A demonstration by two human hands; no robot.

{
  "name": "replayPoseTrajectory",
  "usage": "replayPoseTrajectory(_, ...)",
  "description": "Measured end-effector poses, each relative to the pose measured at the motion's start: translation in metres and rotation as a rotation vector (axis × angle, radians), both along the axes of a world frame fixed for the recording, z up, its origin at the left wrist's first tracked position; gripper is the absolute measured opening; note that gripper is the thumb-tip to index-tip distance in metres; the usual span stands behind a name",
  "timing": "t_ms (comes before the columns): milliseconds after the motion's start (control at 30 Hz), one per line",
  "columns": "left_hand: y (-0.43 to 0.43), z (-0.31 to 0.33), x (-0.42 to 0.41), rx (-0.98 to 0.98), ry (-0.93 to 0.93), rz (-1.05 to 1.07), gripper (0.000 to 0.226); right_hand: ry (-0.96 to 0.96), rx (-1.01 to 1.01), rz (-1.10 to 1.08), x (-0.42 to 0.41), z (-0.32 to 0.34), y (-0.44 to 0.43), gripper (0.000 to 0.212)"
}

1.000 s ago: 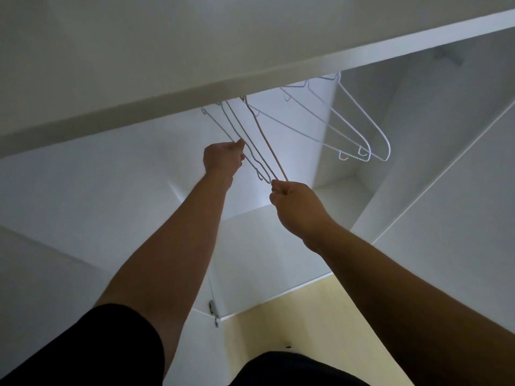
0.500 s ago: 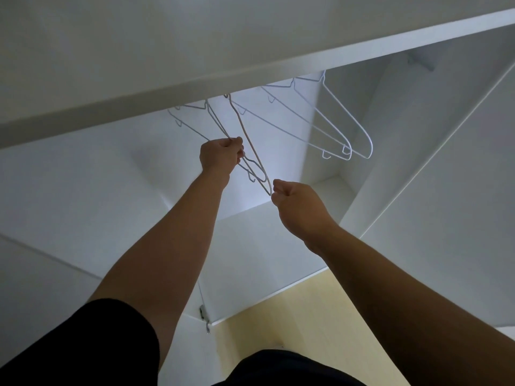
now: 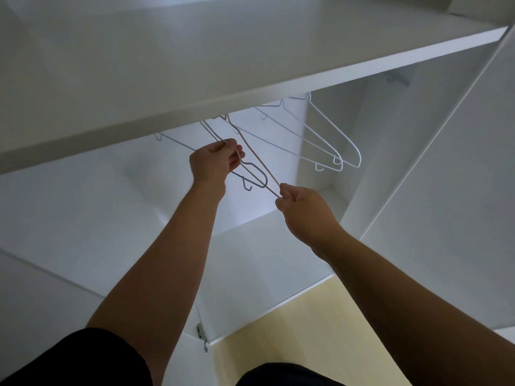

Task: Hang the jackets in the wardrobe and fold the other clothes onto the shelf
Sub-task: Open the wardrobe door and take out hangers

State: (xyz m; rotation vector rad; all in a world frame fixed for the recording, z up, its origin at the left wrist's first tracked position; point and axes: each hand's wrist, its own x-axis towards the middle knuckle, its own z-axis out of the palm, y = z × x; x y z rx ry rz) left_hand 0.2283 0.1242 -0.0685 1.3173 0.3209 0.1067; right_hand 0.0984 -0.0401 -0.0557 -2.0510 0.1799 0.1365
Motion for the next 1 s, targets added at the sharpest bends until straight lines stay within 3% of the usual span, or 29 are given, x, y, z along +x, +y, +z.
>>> replayPoseTrajectory(67, -0.008, 0.005, -0.01, 0.003, -0.007, 0.005, 0.005, -0.022, 0.024, -0.016, -0.003, 0.001, -0.005, 0.014)
replayPoseTrajectory(133, -0.017, 0.006, -0.024, -0.013, 0.006, 0.005, 0.009, -0.022, 0.033, -0.046, -0.009, 0.004, -0.009, 0.038)
replayPoseTrajectory(200, -0.026, 0.006, -0.039, -0.04, 0.028, -0.016, 0.016, -0.053, 0.005, -0.059, -0.013, 0.004, -0.014, 0.045)
replayPoseTrajectory(433, -0.072, 0.016, -0.092, -0.095, 0.102, -0.097, 0.018, -0.264, -0.017, -0.218, -0.033, 0.006, -0.046, 0.036)
replayPoseTrajectory(633, -0.12, 0.025, -0.135, -0.2, 0.204, -0.275, 0.024, -0.331, 0.126, -0.349, -0.063, 0.013, -0.089, 0.036)
replayPoseTrajectory(733, -0.147, 0.02, -0.152, -0.213, 0.287, -0.392, 0.025, -0.337, 0.217, -0.476, -0.081, 0.015, -0.117, 0.046)
replayPoseTrajectory(1000, -0.249, -0.019, -0.204, -0.11, 0.478, -0.681, 0.026, -0.202, 0.137, -0.788, -0.155, -0.011, -0.199, 0.049)
